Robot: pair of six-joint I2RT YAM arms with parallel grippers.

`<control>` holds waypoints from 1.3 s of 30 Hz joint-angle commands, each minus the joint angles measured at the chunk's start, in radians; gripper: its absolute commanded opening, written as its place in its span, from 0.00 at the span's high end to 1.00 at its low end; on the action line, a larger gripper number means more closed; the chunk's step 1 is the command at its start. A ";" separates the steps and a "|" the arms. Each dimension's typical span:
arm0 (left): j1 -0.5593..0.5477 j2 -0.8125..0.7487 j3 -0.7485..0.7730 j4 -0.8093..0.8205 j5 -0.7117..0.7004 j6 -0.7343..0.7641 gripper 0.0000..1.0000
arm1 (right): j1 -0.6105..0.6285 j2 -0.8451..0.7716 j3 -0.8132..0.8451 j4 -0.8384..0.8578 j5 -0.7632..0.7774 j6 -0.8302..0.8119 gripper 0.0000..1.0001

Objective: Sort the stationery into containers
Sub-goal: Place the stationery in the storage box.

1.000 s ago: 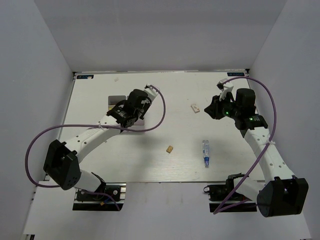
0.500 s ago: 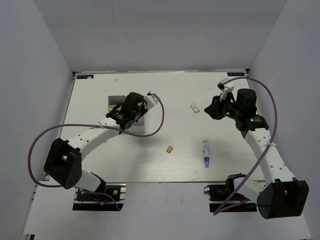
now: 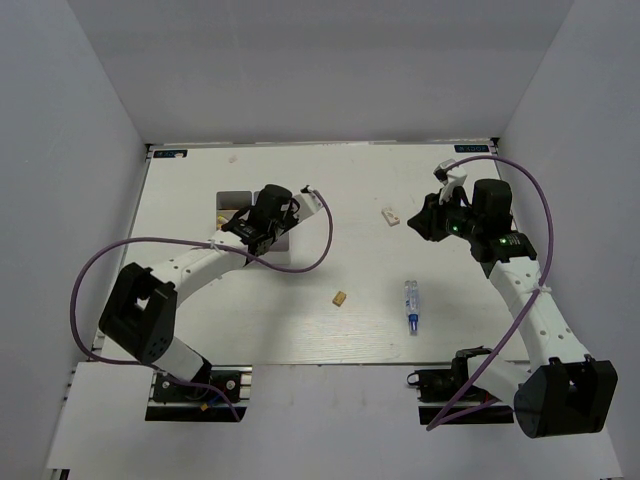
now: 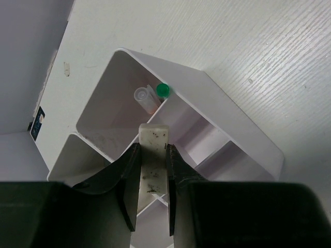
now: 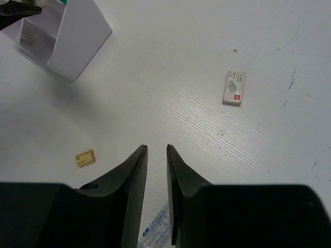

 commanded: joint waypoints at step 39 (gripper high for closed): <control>-0.026 -0.080 0.069 -0.005 -0.046 -0.085 0.44 | -0.005 -0.029 -0.009 -0.014 -0.156 -0.130 0.59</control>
